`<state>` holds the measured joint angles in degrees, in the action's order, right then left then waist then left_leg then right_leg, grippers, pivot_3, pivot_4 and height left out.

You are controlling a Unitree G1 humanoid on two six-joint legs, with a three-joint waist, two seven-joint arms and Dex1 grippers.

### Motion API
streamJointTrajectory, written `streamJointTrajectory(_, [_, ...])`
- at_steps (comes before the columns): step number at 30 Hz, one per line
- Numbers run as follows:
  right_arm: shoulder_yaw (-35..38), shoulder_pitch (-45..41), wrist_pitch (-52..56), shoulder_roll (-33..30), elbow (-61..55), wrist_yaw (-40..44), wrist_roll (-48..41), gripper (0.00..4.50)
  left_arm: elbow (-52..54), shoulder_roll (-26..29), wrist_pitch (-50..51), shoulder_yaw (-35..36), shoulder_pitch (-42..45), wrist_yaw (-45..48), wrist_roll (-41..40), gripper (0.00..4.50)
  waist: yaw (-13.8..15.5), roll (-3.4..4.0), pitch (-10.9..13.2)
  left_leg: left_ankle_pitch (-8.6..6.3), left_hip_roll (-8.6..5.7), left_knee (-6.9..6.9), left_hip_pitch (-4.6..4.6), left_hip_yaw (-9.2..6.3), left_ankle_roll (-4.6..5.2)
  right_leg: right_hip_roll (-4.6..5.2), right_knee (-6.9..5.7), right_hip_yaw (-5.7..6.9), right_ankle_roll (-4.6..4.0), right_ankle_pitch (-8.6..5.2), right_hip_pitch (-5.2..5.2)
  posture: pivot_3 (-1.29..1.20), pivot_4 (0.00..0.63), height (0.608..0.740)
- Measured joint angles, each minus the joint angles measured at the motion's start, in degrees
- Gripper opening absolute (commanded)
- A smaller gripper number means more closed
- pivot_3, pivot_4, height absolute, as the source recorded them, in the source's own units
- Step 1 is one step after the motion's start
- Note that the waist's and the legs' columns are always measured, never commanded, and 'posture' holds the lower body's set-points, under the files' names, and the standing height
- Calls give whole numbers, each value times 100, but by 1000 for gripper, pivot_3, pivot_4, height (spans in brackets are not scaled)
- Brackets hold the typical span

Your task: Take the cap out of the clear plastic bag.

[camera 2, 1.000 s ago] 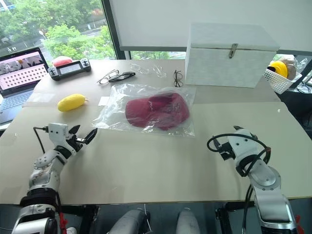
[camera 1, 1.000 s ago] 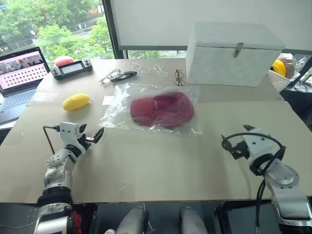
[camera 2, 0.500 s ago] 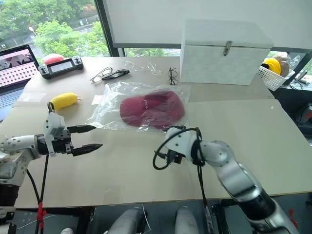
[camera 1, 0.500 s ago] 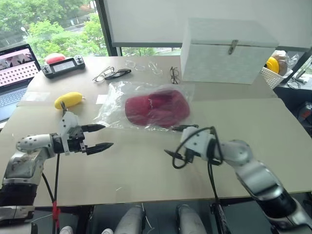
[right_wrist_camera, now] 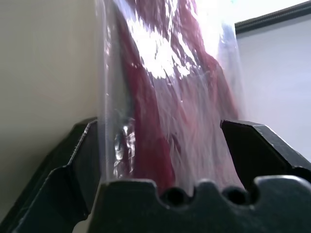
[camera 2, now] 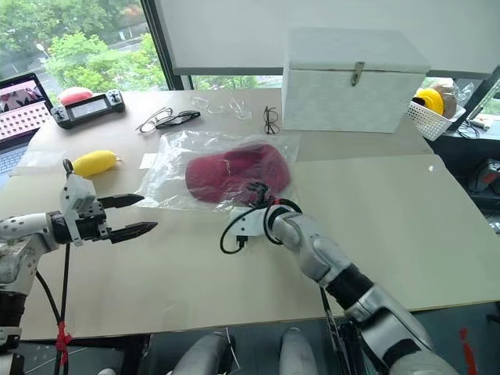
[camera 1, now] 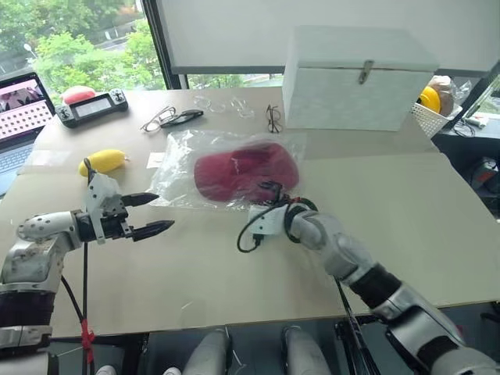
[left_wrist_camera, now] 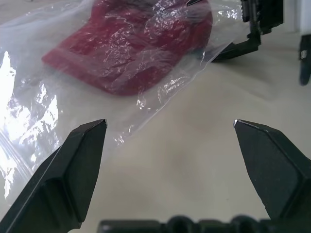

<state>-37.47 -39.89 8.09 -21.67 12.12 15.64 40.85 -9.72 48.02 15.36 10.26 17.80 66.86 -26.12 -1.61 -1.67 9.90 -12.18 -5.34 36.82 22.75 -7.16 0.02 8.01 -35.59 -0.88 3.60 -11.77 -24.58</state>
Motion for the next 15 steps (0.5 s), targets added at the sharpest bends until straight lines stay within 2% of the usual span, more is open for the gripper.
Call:
streamJointTrajectory(4, [11, -105, 19, 307, 467, -301, 187, 4429, 4, -44, 24, -2, 5, -59, 0, 4500, -24, 0, 0, 0, 11, 0, -46, 0, -2, -13, 1, -3, -3, 1, 43, 0, 150, 740])
streamJointTrajectory(7, [53, -114, 18, 413, 632, -327, 182, 3745, 4, -48, 52, -2, 26, -100, 2, 4500, -36, -2, -2, 1, 14, 0, -56, 0, -3, -16, -7, -6, -2, 1, 46, 0, 150, 740])
streamJointTrajectory(15, [91, 12, 12, 439, 734, -218, 180, 1090, 3, -85, 74, -3, 71, -118, 22, 4500, -42, -2, -1, 2, 14, 0, -50, 0, -6, -17, -14, -9, -5, 2, 38, 0, 150, 740])
